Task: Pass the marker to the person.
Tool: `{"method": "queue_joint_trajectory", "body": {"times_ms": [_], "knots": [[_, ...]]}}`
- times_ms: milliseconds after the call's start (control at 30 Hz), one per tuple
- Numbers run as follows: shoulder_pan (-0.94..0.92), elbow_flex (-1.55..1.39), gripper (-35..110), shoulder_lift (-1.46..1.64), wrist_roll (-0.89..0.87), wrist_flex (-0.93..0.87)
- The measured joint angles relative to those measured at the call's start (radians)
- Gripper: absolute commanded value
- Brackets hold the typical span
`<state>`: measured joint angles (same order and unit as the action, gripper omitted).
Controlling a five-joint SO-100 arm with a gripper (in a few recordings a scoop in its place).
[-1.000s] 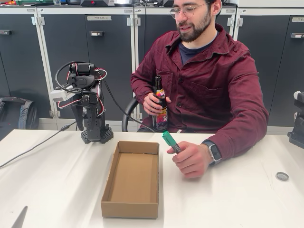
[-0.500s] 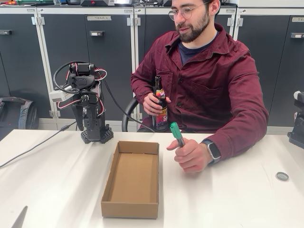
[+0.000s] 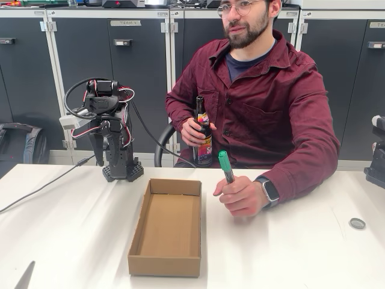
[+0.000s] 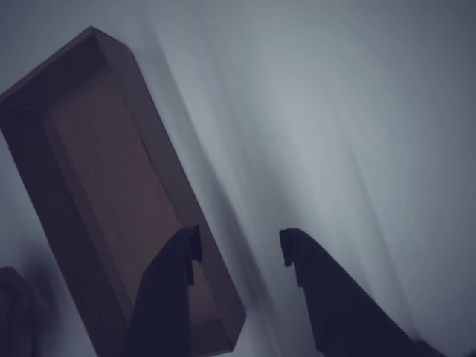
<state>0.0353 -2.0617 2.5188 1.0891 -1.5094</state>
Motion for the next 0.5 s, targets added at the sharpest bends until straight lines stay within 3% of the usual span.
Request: {"method": "queue_joint_trajectory", "body": {"times_ms": [500], "knots": [[-0.029, -0.031, 21, -0.003, 0.011, 0.078]]}}
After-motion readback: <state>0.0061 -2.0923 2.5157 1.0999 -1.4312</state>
